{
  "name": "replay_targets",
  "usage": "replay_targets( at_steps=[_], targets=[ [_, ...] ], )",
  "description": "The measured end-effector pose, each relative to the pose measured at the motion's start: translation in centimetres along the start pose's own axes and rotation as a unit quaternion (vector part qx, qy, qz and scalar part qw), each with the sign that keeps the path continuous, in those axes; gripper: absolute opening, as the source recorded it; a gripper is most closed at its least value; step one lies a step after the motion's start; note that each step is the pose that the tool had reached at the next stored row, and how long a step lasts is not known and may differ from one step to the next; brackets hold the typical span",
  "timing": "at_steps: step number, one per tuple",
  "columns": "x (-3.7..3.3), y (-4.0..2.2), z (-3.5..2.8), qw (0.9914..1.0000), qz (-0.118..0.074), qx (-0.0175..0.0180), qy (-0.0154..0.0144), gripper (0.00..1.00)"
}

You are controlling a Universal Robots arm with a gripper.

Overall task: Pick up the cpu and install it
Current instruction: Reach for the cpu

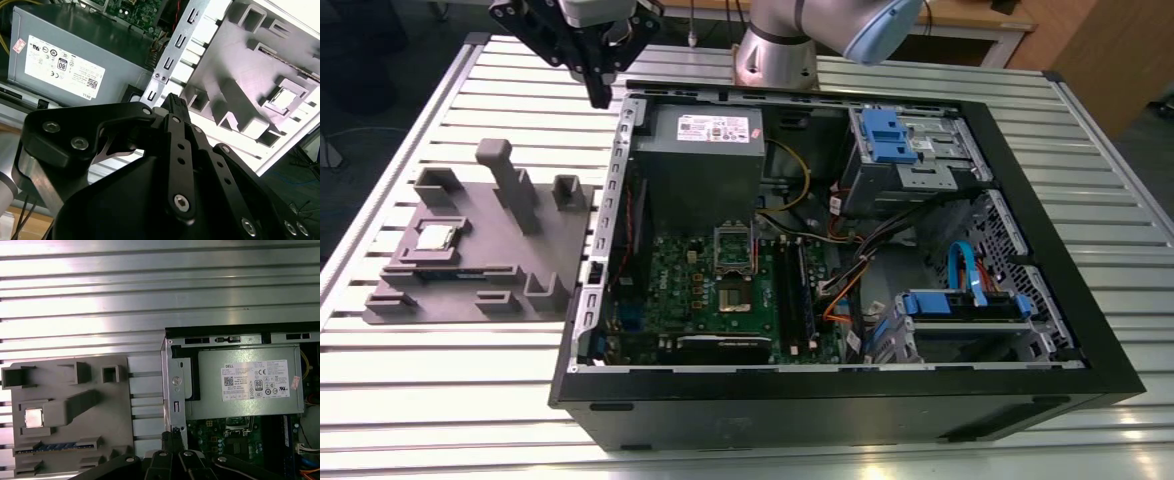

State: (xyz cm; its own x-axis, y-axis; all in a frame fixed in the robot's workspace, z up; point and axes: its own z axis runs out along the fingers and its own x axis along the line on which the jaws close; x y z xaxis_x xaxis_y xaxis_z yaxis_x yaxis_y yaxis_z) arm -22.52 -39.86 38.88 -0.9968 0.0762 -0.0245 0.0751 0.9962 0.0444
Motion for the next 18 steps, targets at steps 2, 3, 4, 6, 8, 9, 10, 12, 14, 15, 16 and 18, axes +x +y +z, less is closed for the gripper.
replay_targets(
  at_steps=[2, 3, 4, 6, 8, 9, 10, 12, 14, 15, 16, 18],
  targets=[
    [0.06, -0.01, 0.0, 1.0, 0.0, 0.0, 0.0, 0.1],
    [0.09, -0.01, 0.0, 1.0, 0.0, 0.0, 0.0, 0.1],
    [0.1, -0.01, 0.0, 1.0, 0.0, 0.0, 0.0, 0.1],
    [0.15, -0.01, 0.0, 1.0, 0.0, 0.0, 0.0, 0.1],
    [0.2, -0.02, 0.0, 1.0, 0.0, 0.0, 0.0, 0.1],
    [0.23, -0.02, 0.0, 1.0, 0.0, 0.0, 0.0, 0.1],
    [0.25, -0.02, 0.0, 1.0, 0.0, 0.0, 0.0, 0.1],
    [0.27, -0.02, 0.0, 1.0, 0.0, 0.0, 0.0, 0.1],
    [0.31, -0.03, 0.0, 1.0, 0.0, 0.0, 0.0, 0.1],
    [0.34, -0.03, 0.0, 1.0, 0.0, 0.0, 0.0, 0.1],
    [0.38, -0.03, 0.0, 1.0, 0.0, 0.0, 0.0, 0.1],
    [0.5, -0.04, -0.01, 1.0, 0.0, 0.0, 0.0, 0.1]
  ],
)
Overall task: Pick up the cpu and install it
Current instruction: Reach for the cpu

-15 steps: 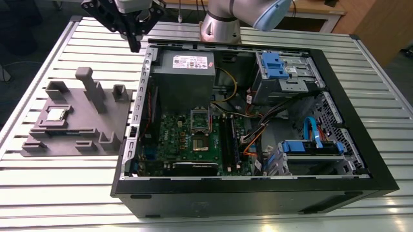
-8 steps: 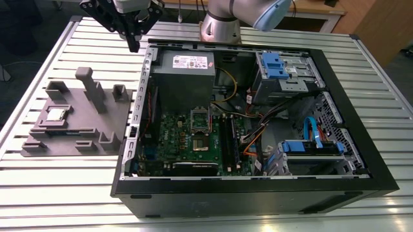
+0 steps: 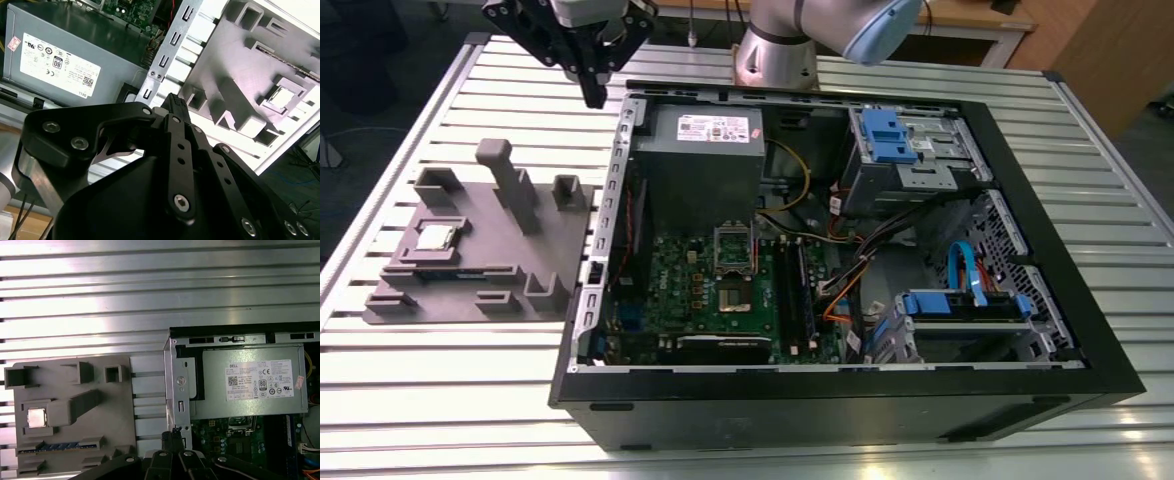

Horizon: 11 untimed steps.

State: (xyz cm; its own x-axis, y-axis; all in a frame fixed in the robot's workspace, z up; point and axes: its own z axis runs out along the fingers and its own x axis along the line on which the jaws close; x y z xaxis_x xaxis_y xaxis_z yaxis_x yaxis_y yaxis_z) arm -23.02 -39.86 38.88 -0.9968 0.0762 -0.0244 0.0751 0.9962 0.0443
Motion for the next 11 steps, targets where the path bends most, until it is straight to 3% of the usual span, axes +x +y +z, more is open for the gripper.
replay_targets(
  at_steps=[3, 11],
  targets=[
    [0.46, -0.03, 0.01, 1.0, 0.0, -0.0001, -0.0001, 0.1],
    [0.74, -0.05, 0.0, 1.0, 0.0, 0.0, 0.0, 0.1]
  ],
)
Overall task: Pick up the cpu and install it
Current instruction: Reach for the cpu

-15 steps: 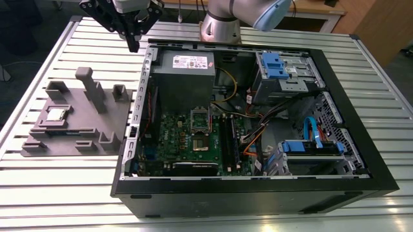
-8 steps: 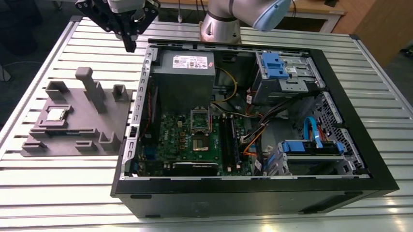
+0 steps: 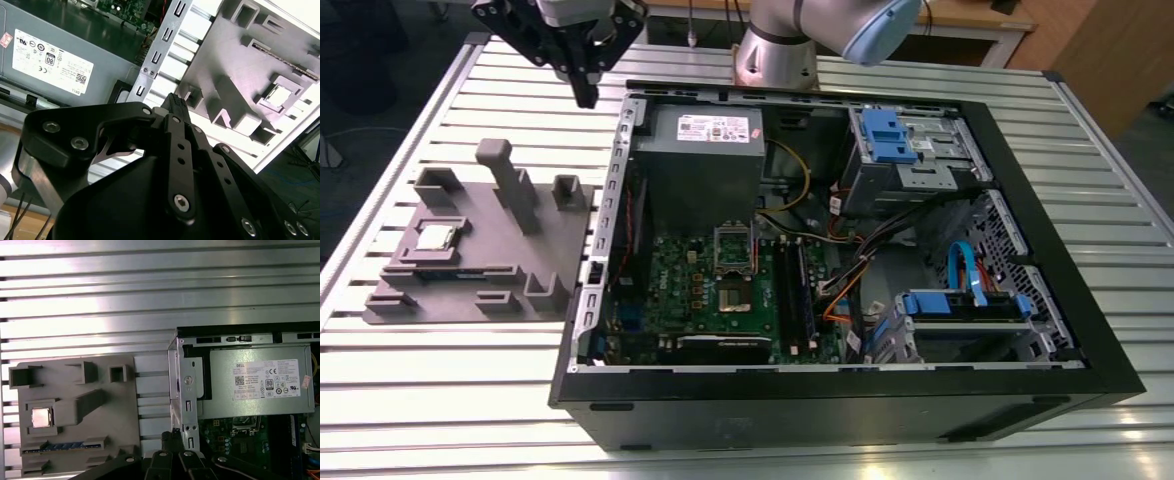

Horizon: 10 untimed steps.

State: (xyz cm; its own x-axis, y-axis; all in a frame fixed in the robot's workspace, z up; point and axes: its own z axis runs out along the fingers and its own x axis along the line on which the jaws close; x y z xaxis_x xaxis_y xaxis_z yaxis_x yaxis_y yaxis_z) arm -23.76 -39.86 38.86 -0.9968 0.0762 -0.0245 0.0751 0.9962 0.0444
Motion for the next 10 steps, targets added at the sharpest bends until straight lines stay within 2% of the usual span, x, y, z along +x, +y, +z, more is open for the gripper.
replay_targets(
  at_steps=[10],
  targets=[
    [0.2, -0.01, 0.0, 1.0, 0.0, 0.0, 0.0, 0.1]
  ],
)
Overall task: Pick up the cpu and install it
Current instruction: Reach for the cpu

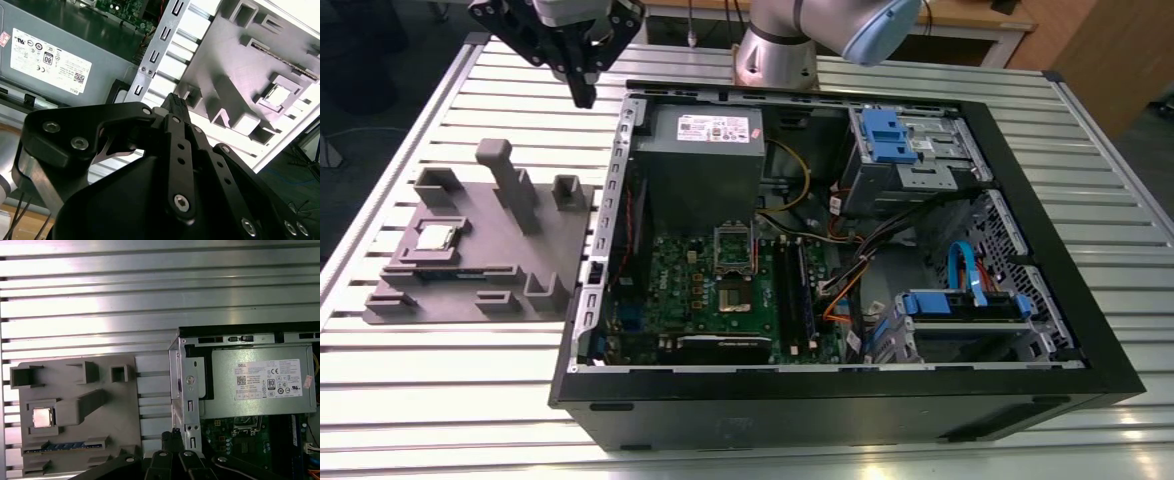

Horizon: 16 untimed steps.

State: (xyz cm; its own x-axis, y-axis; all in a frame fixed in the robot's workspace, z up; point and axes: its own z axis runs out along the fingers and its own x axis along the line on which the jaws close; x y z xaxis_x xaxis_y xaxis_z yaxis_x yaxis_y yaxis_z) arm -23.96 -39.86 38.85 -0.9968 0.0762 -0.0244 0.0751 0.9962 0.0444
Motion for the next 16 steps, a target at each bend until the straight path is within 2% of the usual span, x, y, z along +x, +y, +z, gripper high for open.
replay_targets(
  at_steps=[16],
  targets=[
    [0.18, -0.01, 0.0, 1.0, 0.0, 0.0, 0.0, 0.1]
  ],
)
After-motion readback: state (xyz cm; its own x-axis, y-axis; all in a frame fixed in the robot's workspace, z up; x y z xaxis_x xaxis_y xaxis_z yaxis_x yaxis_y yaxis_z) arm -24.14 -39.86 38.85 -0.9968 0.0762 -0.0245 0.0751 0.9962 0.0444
